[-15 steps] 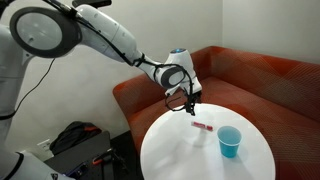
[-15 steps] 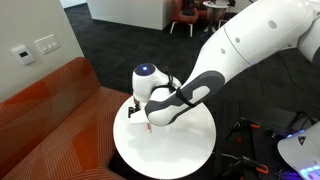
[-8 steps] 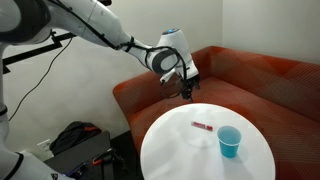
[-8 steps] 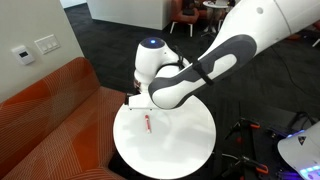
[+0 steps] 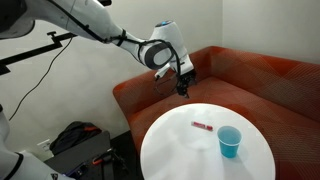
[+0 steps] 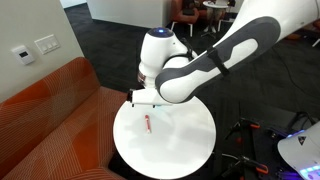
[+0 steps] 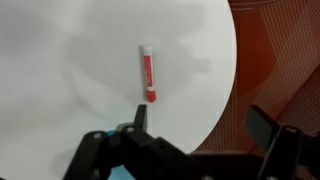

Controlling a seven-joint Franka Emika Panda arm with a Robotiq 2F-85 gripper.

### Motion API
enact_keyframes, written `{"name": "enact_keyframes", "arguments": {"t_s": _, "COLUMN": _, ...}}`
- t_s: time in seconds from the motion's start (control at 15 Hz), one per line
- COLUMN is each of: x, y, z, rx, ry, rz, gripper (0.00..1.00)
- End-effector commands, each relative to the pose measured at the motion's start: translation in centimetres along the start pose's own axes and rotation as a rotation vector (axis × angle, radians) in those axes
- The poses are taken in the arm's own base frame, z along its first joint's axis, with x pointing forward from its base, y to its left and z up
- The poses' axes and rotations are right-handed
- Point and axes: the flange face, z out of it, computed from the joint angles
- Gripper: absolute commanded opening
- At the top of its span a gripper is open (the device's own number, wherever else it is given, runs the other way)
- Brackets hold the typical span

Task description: Put the marker on the table

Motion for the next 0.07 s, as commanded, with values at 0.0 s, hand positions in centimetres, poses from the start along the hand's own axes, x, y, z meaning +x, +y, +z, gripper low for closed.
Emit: {"name": "enact_keyframes", "arguments": {"t_s": 0.0, "x": 0.06, "y": 0.01, "z": -0.02, "rx": -0.001, "ry": -0.001, "rz": -0.001, "gripper": 1.0}}
